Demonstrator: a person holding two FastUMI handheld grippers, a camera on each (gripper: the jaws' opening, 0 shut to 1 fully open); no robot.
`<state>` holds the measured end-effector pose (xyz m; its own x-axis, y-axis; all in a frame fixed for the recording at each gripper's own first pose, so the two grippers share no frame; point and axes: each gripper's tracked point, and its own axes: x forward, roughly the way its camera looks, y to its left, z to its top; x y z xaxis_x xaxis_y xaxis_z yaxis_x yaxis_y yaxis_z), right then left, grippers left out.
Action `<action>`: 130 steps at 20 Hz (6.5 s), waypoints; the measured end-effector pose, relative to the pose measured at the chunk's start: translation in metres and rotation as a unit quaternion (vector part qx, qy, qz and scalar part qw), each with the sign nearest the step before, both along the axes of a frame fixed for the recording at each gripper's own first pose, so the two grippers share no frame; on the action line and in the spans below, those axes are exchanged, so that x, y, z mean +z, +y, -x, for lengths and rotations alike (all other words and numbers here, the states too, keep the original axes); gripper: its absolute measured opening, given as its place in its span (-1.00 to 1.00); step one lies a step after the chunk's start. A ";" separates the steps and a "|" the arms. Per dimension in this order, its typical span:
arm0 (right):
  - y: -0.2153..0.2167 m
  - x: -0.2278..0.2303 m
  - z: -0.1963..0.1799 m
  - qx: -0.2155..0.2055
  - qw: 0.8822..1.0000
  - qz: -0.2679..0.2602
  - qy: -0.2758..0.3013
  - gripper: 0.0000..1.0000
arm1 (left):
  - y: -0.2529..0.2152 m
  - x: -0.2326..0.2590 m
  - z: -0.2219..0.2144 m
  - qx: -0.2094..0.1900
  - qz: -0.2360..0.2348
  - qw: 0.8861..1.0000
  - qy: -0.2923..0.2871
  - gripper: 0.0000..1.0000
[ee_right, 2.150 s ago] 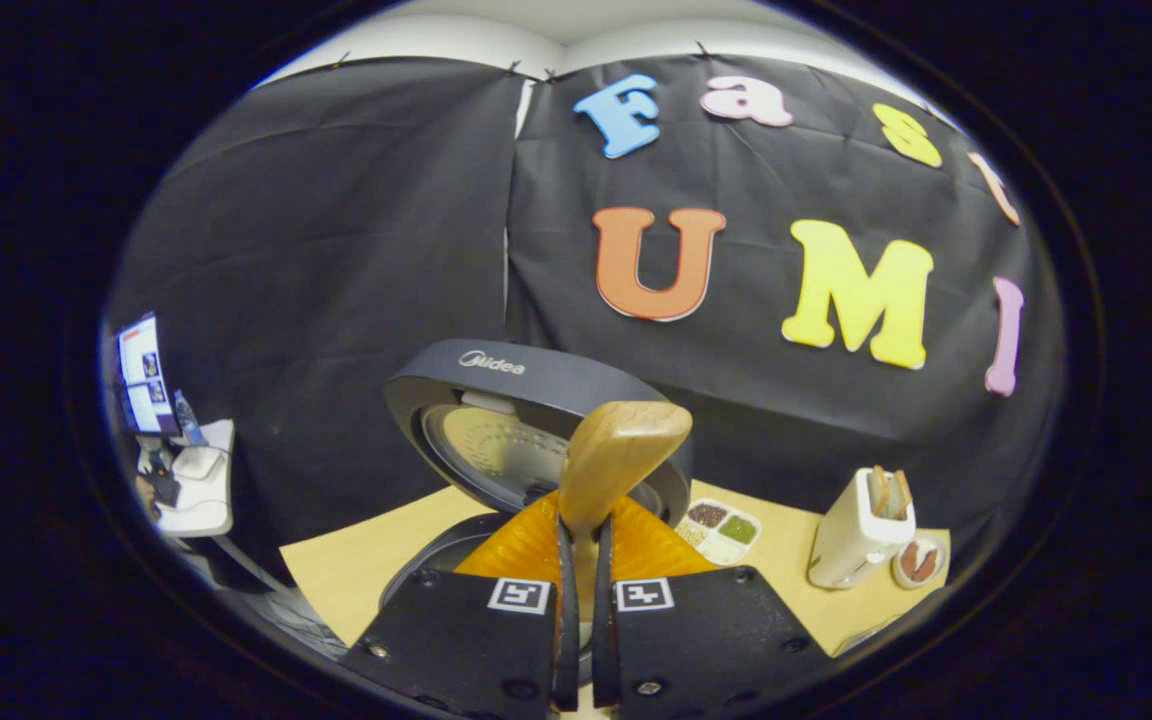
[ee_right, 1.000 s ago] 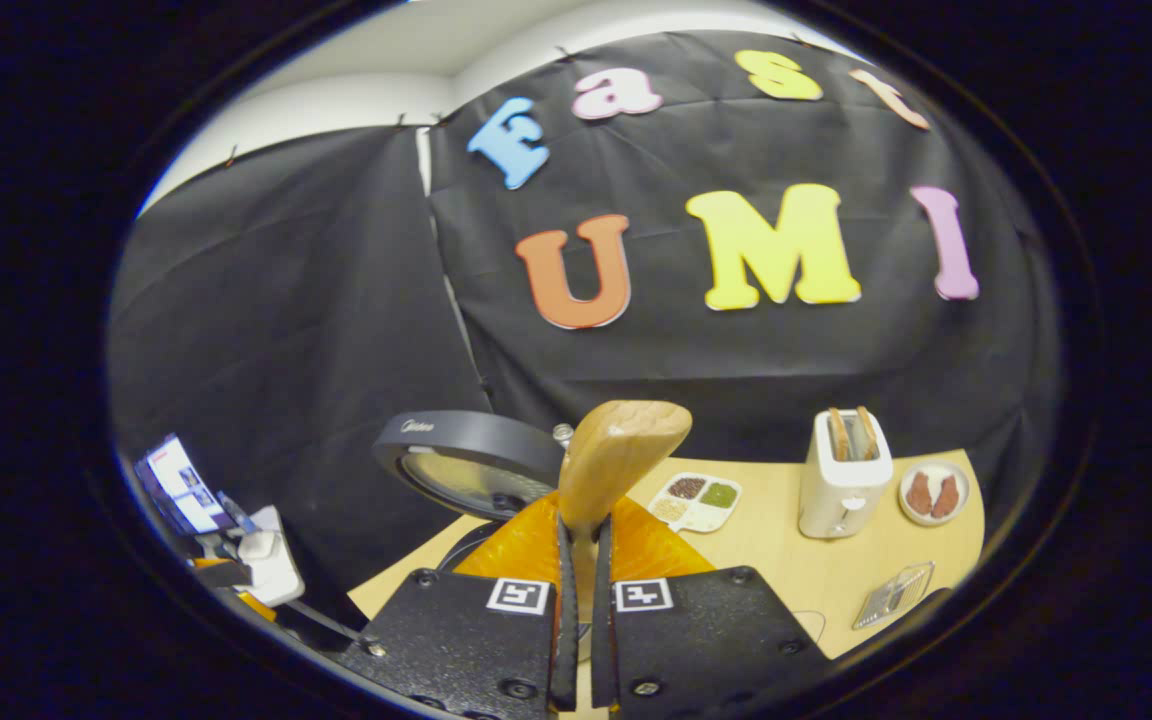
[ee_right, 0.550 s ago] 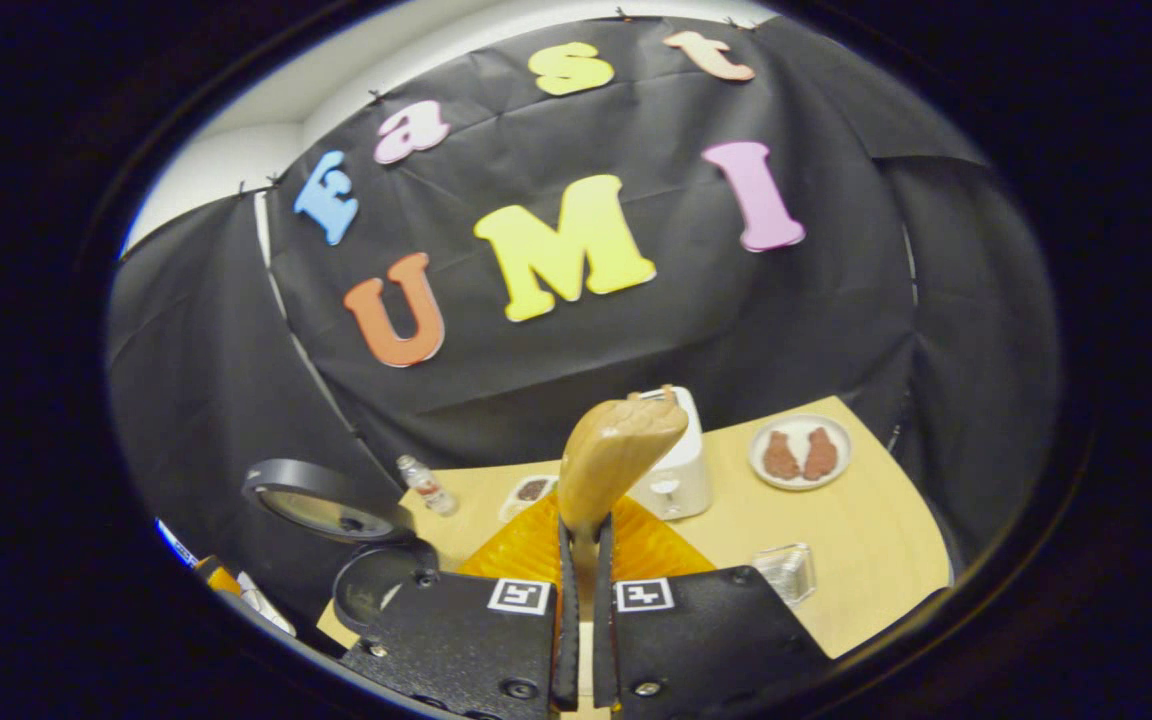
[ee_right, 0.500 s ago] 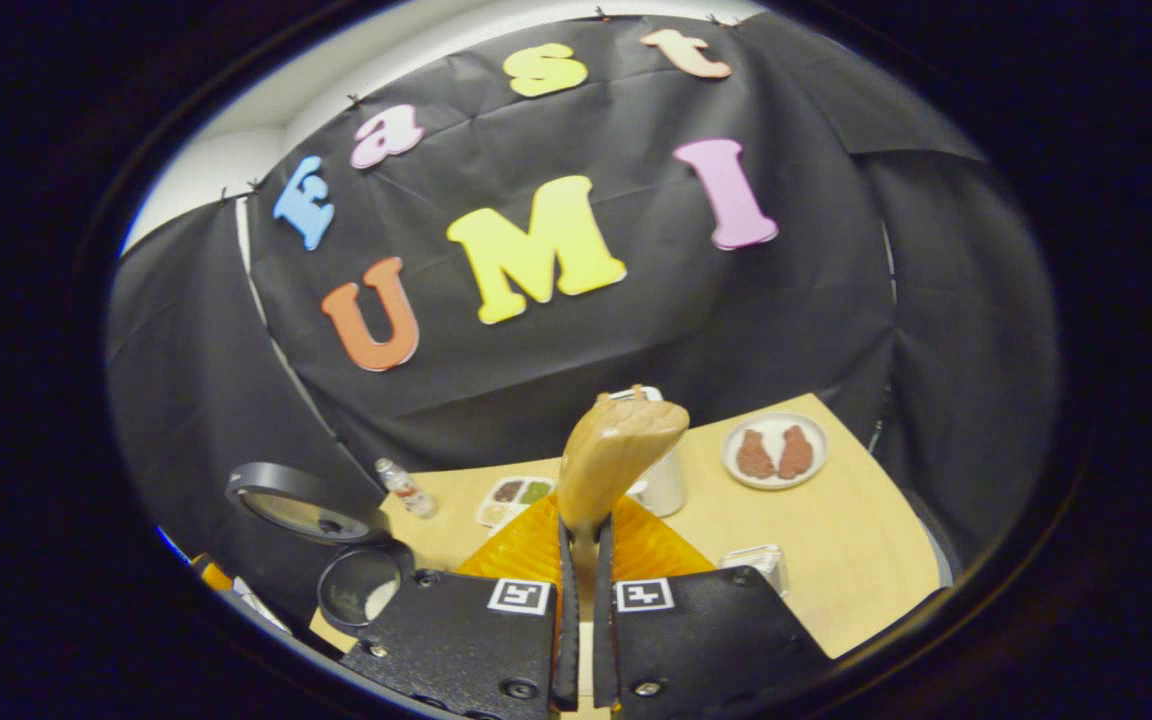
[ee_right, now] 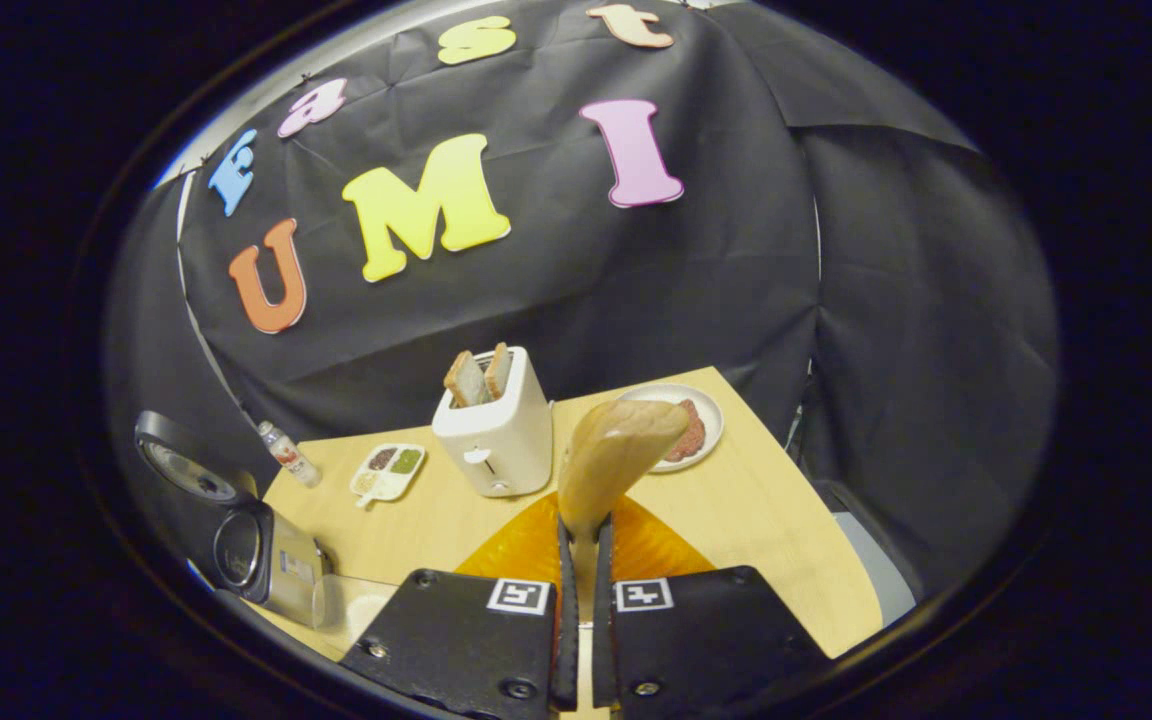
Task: Close the left gripper, press the button to open the rice cooker; take a wooden spoon from the chopstick holder with the right hand, scoop a spoonful of rice and pour it into the rice cooker, then put the wooden spoon back into the chopstick holder.
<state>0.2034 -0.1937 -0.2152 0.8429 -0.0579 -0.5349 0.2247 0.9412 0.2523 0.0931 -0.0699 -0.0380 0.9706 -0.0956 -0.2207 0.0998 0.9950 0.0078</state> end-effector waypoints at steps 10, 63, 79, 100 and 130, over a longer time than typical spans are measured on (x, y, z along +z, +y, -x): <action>0.012 -0.075 -0.018 0.044 0.998 0.041 0.030 -0.77 | 0.013 0.000 0.006 0.051 -0.001 0.999 0.012 0.89; 0.079 0.051 0.156 0.011 0.980 0.175 -0.095 1.00 | 0.114 -0.120 -0.045 0.043 0.016 0.970 0.240 0.94; 0.084 0.053 0.164 0.004 0.980 0.174 -0.095 1.00 | 0.115 -0.168 -0.014 0.044 -0.019 0.954 0.295 0.98; 0.116 0.150 0.192 -0.018 0.970 0.168 -0.173 1.00 | 0.054 -0.027 0.008 -0.047 0.049 0.998 0.014 1.00; 0.031 0.195 0.236 0.013 0.962 0.113 -0.248 1.00 | -0.102 0.056 0.105 -0.060 0.049 0.989 -0.122 0.89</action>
<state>-0.0326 -0.1627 -0.0206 0.9939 -0.1018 -0.0431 0.1060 0.9882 0.1102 -0.0117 -0.1717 0.0176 0.9744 -0.2219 0.0354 0.2235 0.9735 -0.0491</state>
